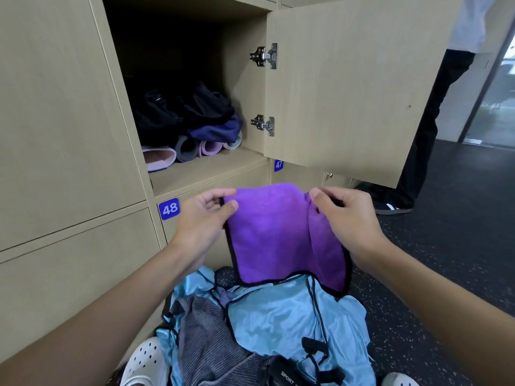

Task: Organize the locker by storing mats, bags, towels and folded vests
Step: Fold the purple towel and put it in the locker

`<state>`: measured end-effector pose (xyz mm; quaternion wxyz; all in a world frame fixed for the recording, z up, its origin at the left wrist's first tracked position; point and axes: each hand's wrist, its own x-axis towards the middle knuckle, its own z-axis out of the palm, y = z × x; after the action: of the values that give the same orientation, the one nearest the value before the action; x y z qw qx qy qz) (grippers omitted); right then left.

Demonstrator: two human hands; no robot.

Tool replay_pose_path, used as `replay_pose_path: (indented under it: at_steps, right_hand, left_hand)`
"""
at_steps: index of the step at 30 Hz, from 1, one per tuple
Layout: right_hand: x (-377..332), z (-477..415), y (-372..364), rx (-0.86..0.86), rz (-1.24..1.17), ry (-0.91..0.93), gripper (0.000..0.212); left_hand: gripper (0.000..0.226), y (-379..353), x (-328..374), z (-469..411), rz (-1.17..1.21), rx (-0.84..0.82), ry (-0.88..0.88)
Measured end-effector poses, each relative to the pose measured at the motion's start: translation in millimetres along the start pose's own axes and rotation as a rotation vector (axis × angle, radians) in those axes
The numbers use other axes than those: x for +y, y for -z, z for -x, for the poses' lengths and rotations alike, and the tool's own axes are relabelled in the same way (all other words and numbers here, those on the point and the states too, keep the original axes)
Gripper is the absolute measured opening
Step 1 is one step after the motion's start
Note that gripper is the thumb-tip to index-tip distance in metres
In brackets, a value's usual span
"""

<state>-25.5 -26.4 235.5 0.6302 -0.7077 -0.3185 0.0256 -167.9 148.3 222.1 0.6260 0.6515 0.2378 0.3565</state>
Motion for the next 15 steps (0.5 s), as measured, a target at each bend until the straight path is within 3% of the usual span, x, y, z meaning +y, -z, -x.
replay_pose_path:
  at_steps: [5,11,15]
  right_hand:
    - [14,-17,23,0.170,-0.093,-0.130,0.018]
    - [22,-26,41,0.113,-0.278,-0.299,0.016]
    - [26,-27,43,0.021,-0.183,-0.282,0.041]
  left_hand:
    - [0.035,26,14,-15,-0.018,0.113,-0.059]
    - [0.020,40,20,-17,-0.159,0.133,-0.112]
    - [0.018,38,19,-17,-0.147,0.138,-0.144]
